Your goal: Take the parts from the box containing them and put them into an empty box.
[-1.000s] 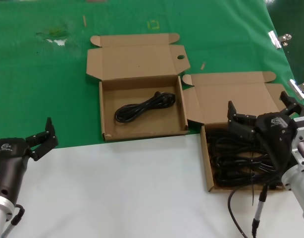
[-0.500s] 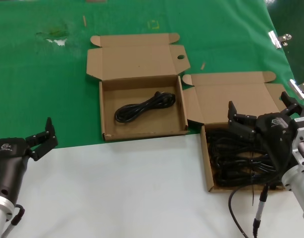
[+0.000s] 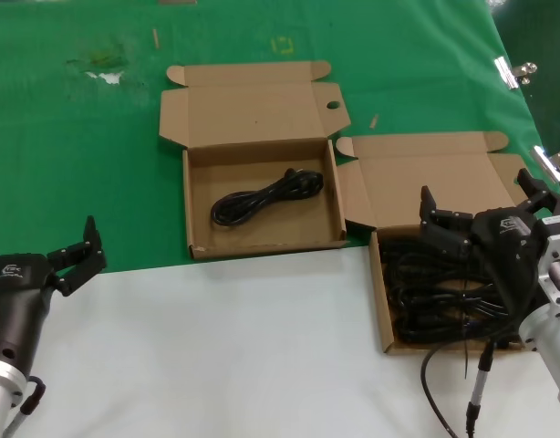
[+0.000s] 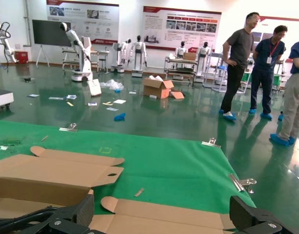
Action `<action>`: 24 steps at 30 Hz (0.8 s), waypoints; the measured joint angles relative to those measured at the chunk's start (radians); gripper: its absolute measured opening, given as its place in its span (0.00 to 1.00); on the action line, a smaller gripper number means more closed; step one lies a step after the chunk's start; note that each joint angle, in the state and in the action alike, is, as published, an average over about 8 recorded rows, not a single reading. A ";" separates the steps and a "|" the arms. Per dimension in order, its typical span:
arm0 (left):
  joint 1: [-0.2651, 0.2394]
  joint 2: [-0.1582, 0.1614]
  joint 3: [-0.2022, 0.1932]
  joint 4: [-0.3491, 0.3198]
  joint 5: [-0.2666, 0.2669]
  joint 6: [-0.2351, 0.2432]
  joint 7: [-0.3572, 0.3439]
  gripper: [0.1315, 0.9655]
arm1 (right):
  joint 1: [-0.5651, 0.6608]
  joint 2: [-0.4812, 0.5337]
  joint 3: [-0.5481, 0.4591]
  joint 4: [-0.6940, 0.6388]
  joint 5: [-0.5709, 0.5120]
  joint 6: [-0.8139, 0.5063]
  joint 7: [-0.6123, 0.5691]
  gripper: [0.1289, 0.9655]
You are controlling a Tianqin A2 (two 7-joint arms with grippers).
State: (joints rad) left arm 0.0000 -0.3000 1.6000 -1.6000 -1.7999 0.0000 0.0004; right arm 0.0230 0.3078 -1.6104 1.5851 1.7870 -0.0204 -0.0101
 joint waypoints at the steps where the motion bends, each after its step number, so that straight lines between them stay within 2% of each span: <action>1: 0.000 0.000 0.000 0.000 0.000 0.000 0.000 1.00 | 0.000 0.000 0.000 0.000 0.000 0.000 0.000 1.00; 24: 0.000 0.000 0.000 0.000 0.000 0.000 0.000 1.00 | 0.000 0.000 0.000 0.000 0.000 0.000 0.000 1.00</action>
State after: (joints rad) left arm 0.0000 -0.3000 1.6000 -1.6000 -1.7999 0.0000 0.0001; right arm 0.0230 0.3078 -1.6104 1.5850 1.7870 -0.0204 -0.0101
